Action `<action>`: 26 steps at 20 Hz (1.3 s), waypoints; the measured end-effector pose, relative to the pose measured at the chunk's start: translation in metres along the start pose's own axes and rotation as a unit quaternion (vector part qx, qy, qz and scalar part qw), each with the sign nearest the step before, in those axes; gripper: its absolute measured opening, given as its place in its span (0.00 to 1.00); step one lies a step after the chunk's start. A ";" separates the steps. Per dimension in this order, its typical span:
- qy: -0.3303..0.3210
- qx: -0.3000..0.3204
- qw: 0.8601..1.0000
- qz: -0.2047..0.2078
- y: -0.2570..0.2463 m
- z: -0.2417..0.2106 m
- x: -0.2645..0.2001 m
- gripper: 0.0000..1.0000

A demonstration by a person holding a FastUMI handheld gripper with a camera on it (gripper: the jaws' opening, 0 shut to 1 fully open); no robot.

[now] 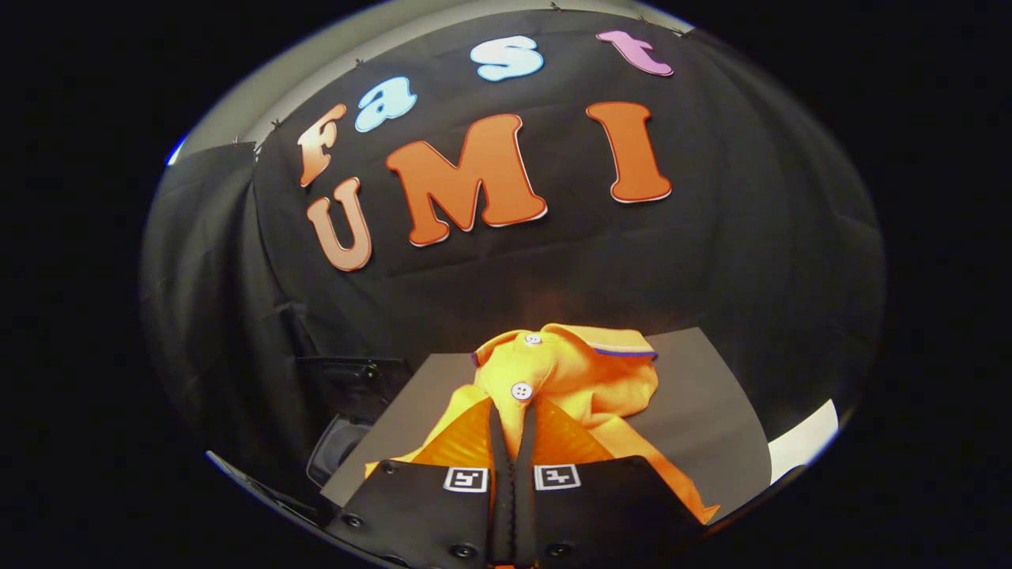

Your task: Put the clothes into the washing machine and then close the washing machine lid.

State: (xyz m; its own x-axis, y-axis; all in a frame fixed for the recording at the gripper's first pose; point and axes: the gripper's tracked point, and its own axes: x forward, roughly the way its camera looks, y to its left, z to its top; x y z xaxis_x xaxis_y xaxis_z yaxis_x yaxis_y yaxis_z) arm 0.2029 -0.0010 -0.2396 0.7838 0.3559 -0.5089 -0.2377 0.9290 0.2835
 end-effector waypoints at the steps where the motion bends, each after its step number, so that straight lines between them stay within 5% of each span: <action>1: -0.009 0.001 1.000 0.010 0.006 0.005 -0.007 0.08; 8: -0.076 0.013 0.996 0.048 0.041 0.032 -0.040 0.08; 16: -0.141 -0.001 0.990 0.009 0.109 0.057 -0.065 0.08; 26: -0.184 -0.035 0.982 0.028 0.284 0.075 -0.057 0.08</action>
State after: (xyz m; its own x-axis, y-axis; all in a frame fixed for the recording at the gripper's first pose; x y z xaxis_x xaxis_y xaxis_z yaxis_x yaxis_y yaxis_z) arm 0.1338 0.2346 -0.0691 0.9197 0.3577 -0.1619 -0.3150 0.9183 0.2396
